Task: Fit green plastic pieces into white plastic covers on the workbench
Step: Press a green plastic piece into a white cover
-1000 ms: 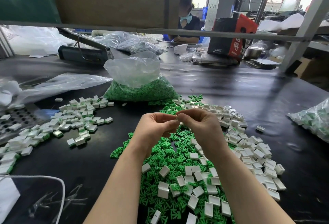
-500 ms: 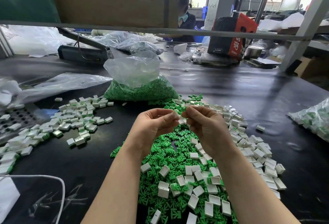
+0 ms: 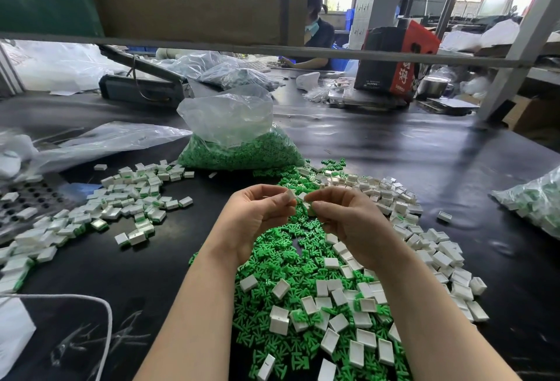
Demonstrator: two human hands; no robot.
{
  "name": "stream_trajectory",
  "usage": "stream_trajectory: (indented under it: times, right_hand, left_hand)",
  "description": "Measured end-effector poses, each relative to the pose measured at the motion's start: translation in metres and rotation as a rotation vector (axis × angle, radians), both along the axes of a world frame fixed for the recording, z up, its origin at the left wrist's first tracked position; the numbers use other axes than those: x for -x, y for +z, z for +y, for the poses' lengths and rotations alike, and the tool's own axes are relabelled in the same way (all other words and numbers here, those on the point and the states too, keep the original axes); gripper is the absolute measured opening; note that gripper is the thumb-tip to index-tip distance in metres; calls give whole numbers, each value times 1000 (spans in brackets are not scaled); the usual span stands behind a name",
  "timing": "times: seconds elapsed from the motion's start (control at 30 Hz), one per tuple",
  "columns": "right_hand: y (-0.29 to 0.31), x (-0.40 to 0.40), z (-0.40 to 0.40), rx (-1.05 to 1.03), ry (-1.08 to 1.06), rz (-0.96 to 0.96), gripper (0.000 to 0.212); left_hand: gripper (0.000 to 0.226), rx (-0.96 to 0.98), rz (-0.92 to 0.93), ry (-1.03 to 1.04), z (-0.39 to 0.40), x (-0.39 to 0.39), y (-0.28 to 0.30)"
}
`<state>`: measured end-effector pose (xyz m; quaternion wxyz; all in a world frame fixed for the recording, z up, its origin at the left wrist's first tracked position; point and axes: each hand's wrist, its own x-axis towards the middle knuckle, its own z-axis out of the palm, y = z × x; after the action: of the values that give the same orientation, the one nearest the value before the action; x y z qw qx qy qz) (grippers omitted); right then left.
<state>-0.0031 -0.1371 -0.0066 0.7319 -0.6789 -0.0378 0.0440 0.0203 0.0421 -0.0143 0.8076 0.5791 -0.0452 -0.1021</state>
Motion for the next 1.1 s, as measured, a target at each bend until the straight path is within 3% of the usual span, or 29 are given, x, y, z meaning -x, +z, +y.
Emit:
stream_trajectory:
  times: [0.2, 0.3, 0.53, 0.63, 0.8, 0.9, 0.97, 1.1]
  right_hand:
    - [1, 1, 2, 2, 48, 8, 28]
    - [1, 2, -1, 122, 131, -31, 23]
    - [12, 13, 7, 483, 811, -47, 15]
    - [18, 19, 22, 698, 970, -63, 19]
    - [23, 26, 36, 884, 1109, -53, 23]
    - [26, 28, 37, 890, 1117, -17, 22]
    - [26, 27, 31, 866, 1013, 0, 17]
    - [12, 13, 10, 842, 386, -40, 6]
  left_hand:
    - [30, -7, 6, -19, 3, 0, -1]
    - [30, -15, 12, 1, 3, -1, -1]
    - [13, -47, 56, 59, 9, -4, -4]
    - [11, -51, 59, 70, 10, -4, -4]
    - [13, -50, 59, 81, 12, -4, -3]
    - [13, -52, 62, 84, 12, -4, -4]
    - [13, -53, 62, 84, 12, -4, -3]
    - [13, -51, 60, 84, 12, -4, -4]
